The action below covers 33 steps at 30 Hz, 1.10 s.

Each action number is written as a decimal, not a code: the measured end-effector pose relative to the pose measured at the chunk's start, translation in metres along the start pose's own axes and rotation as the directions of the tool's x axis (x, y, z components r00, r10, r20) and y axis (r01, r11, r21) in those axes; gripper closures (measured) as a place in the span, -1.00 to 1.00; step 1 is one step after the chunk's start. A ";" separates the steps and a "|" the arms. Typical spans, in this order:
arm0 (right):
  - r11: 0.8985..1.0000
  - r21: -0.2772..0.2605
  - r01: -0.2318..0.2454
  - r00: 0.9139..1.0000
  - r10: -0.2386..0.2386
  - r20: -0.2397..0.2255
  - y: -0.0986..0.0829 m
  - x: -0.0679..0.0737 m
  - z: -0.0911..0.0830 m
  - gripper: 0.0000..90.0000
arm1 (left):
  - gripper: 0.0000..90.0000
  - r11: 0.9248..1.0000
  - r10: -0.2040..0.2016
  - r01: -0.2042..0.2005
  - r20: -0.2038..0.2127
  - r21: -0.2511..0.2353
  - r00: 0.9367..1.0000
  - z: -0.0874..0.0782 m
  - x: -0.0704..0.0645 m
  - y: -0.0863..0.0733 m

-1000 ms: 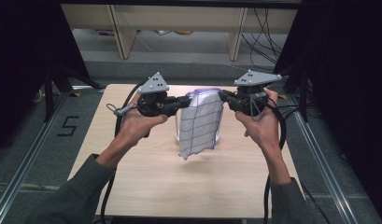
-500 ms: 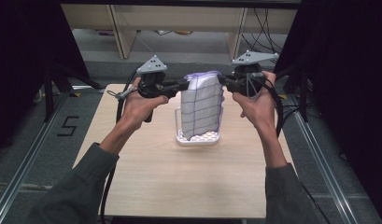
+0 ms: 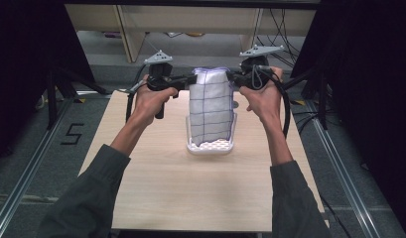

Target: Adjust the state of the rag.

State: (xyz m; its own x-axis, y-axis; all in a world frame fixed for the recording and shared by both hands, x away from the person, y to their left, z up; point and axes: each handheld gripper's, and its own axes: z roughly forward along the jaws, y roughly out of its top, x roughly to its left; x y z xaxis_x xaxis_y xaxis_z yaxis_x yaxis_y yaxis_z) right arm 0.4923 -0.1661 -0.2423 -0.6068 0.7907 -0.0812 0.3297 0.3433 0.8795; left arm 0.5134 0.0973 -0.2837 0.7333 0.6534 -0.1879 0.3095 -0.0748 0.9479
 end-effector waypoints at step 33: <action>0.974 0.188 -0.129 0.991 0.131 -0.001 -0.039 -0.027 0.089 0.92 | 0.86 0.988 -0.108 0.109 -0.016 0.113 0.994 0.049 0.050 -0.055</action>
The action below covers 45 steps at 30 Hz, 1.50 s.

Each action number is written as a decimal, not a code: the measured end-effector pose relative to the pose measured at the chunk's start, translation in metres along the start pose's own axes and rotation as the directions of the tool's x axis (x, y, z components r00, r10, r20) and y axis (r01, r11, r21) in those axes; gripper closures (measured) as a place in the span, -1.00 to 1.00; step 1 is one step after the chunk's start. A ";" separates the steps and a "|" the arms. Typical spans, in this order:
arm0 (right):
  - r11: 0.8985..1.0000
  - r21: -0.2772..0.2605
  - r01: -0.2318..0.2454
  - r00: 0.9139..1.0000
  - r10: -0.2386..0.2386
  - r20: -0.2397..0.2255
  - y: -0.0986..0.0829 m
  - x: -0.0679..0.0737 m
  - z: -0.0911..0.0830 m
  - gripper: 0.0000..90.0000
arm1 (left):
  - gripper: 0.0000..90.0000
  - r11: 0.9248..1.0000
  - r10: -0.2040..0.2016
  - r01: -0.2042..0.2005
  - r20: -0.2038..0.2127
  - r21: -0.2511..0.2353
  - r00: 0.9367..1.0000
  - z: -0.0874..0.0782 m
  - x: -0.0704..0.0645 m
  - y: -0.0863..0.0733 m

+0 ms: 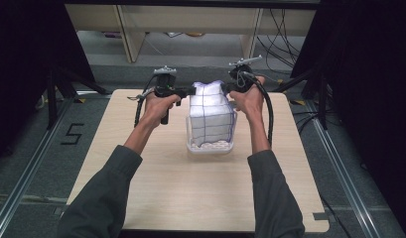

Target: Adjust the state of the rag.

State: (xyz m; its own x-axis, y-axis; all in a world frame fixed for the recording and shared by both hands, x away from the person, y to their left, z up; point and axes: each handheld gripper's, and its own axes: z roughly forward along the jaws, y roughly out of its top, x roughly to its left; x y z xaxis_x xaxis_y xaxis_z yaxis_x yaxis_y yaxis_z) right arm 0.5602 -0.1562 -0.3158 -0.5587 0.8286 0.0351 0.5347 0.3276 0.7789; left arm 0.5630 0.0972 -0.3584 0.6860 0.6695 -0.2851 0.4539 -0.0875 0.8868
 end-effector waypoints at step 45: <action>0.997 -0.068 -0.029 0.999 0.027 -0.024 -0.037 -0.010 -0.047 0.12 | -0.20 0.993 0.037 -0.033 -0.030 0.116 0.999 -0.053 -0.010 -0.017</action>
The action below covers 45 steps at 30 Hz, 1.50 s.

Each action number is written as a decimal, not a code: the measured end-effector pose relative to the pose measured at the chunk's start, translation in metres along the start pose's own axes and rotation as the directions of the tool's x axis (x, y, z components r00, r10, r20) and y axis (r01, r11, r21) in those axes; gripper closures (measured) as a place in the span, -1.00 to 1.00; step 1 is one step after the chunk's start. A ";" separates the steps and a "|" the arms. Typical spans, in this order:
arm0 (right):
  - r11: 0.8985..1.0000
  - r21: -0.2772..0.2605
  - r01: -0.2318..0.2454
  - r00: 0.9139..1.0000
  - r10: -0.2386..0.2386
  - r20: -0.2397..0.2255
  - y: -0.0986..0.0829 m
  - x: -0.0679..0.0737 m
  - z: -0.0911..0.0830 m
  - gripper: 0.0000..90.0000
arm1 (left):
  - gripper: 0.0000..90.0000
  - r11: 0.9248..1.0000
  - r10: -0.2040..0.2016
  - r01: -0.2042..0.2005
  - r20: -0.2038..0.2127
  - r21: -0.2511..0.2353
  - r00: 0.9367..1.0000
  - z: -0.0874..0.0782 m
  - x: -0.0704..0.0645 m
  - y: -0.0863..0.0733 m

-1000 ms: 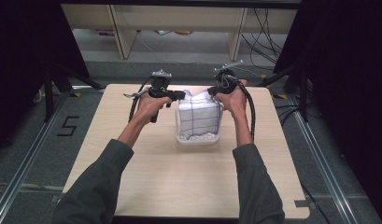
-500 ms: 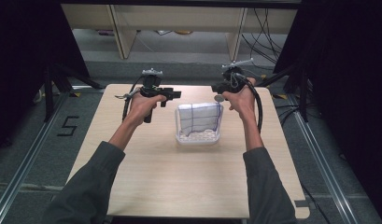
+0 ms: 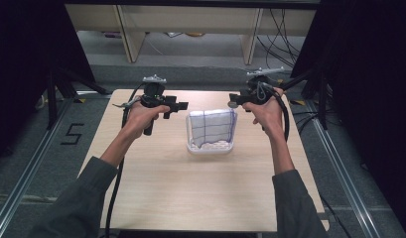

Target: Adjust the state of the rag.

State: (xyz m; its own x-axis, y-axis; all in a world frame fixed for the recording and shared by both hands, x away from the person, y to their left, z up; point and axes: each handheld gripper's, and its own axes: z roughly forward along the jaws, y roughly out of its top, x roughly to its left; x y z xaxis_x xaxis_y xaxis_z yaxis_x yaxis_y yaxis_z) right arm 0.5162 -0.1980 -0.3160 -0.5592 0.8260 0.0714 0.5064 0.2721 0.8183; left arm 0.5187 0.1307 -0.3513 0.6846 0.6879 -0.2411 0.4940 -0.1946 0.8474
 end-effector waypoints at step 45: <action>0.998 -0.059 -0.012 0.999 0.009 -0.043 -0.067 0.037 -0.043 -0.17 | -0.47 0.999 0.042 -0.042 0.067 0.004 0.997 -0.052 -0.044 -0.054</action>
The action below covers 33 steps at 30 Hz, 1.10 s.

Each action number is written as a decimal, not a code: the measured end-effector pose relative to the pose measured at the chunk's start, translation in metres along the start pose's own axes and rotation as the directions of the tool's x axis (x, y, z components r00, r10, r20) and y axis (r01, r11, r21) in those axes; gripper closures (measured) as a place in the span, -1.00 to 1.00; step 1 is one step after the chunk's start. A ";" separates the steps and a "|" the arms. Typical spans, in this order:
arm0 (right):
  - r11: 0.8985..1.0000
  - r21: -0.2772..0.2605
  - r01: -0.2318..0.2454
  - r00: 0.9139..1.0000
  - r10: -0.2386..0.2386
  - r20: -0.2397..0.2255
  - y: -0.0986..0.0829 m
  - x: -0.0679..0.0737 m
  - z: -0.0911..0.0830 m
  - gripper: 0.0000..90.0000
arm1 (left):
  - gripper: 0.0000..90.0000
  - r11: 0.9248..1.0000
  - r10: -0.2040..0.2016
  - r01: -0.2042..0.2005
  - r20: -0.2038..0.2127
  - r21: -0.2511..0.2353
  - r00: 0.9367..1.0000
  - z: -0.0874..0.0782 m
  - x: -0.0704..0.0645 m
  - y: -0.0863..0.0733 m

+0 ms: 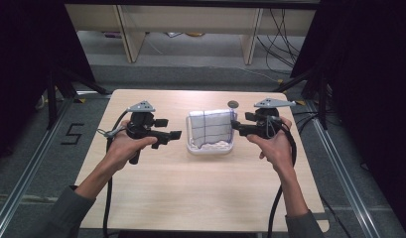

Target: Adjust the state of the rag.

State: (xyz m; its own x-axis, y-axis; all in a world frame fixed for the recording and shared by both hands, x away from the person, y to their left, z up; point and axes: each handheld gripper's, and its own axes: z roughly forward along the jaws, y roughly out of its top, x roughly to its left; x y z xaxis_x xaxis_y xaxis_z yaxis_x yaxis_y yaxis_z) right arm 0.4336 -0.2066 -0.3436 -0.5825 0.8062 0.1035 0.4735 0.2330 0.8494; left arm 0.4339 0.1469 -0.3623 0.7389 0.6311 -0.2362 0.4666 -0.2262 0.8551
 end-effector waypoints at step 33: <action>0.995 0.093 -0.038 0.999 0.036 0.024 -0.116 0.021 -0.017 -0.25 | -0.51 0.998 0.041 -0.041 -0.005 0.056 0.999 -0.022 -0.030 -0.096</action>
State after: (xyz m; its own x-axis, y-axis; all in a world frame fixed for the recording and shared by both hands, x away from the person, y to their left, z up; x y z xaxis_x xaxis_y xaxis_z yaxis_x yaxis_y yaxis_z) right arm 0.3553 -0.2259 -0.4314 -0.5490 0.8270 0.1211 0.5545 0.2519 0.7932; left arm 0.3563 0.1663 -0.4268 0.7549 0.6252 -0.1984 0.4624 -0.2927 0.8370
